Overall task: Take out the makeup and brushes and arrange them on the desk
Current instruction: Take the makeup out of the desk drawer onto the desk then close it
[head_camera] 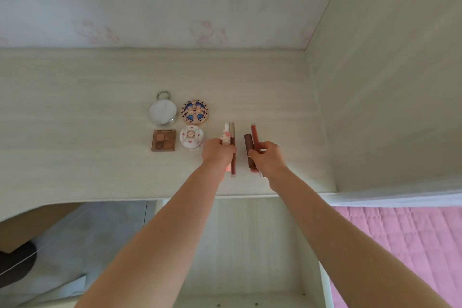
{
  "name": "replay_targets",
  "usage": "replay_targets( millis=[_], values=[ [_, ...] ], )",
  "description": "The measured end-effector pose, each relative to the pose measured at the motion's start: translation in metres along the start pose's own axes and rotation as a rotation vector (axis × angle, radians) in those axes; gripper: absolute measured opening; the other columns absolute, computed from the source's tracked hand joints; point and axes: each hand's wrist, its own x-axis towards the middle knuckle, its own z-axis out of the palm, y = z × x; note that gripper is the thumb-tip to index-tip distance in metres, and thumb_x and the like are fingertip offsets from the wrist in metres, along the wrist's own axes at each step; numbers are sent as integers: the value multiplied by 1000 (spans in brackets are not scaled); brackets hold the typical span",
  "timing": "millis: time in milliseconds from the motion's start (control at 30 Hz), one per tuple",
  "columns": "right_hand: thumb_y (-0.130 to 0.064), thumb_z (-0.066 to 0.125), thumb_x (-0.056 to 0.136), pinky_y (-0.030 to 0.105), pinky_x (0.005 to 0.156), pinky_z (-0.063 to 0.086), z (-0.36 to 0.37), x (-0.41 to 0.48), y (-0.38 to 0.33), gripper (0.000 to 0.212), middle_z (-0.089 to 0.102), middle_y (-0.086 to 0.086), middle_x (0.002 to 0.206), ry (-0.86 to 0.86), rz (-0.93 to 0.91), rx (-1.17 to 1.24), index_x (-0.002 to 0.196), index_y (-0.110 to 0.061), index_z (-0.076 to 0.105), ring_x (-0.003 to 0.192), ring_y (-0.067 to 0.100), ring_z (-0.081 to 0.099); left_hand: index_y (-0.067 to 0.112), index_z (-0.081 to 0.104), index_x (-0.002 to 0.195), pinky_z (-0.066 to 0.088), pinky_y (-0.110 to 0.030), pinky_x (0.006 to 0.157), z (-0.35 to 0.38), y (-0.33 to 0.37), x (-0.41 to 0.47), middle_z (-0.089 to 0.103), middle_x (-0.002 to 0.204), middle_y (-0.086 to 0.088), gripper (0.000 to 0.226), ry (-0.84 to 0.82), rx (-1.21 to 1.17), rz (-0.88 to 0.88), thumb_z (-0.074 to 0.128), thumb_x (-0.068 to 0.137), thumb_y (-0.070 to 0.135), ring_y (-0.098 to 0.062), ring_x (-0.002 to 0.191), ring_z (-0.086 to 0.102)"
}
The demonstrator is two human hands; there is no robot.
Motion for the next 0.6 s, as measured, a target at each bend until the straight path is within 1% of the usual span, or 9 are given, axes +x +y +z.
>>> replay_targets(
  millis=[67,100,133,200,300,367,433,533,600],
  values=[
    [-7,56,87,48,76,58,2,12,-10,8,63,10,77,18,4,-52,92,-13,58,72,30,65,10,60,87,47,-29,63,4,11,11,56,73,-3,5,23,126,44,62,84,7,-25,78,57],
    [-9,57,87,47,76,58,3,17,-15,6,66,11,81,28,8,-79,91,-13,58,76,31,68,9,61,89,43,-26,54,5,15,15,54,70,-2,6,32,196,65,62,84,8,-23,74,55],
    [-11,59,86,45,76,58,5,22,-20,6,68,13,85,38,11,-110,92,-13,59,78,31,69,7,61,93,37,-25,47,6,18,19,53,70,-1,9,43,253,84,61,84,8,-21,70,53],
    [-16,60,86,40,75,58,8,29,-27,12,69,12,89,54,-5,-194,97,-13,59,78,30,69,4,61,99,31,-23,42,6,22,26,56,76,-5,16,71,318,117,60,84,9,-20,68,52],
    [-22,60,86,32,66,53,13,36,-35,19,66,7,93,68,-63,-326,102,-15,54,78,25,67,0,61,100,32,-23,42,5,27,34,60,80,-12,18,97,363,145,59,84,8,-20,64,52],
    [-22,59,88,29,62,45,16,40,-39,18,62,4,93,69,-86,-376,102,-14,53,79,22,62,0,61,96,35,-26,46,5,28,38,63,83,-15,16,103,390,158,60,82,7,-24,69,56],
    [-21,58,89,28,63,41,18,42,-43,17,59,3,94,68,-110,-433,103,-10,54,79,20,55,3,60,89,35,-26,48,5,29,41,62,79,-14,10,103,409,165,61,80,7,-26,70,56],
    [-20,56,90,29,65,41,21,44,-45,19,58,3,95,77,-120,-436,105,-9,55,81,20,53,7,55,82,36,-27,47,5,30,45,54,68,-4,6,98,406,155,61,80,7,-22,68,55],
    [-21,55,91,30,66,42,22,45,-46,20,56,2,94,87,-120,-422,107,-8,55,83,21,55,5,57,85,43,-29,53,5,30,47,60,74,-7,7,108,394,156,61,80,9,-25,73,60]
  ],
)
